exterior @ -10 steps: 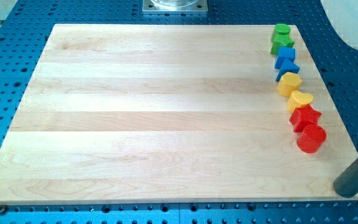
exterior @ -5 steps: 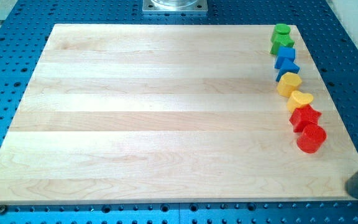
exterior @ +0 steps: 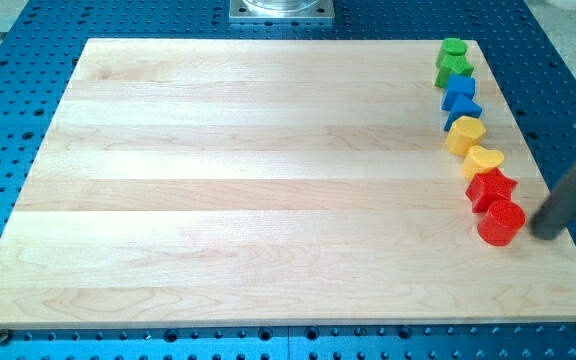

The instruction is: Push the red blocks to the bottom left of the heart

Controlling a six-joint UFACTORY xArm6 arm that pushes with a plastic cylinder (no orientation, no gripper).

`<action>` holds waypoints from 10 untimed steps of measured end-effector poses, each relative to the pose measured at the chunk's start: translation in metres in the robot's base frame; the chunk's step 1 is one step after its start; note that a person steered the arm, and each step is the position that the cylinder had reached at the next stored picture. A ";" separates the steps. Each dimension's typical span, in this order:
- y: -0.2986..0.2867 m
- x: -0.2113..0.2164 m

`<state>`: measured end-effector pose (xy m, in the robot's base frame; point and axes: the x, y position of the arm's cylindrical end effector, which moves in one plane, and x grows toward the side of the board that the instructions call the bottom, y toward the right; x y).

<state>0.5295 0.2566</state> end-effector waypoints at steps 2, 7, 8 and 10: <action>-0.114 -0.024; -0.131 -0.066; -0.097 -0.095; -0.083 -0.151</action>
<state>0.3784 0.1732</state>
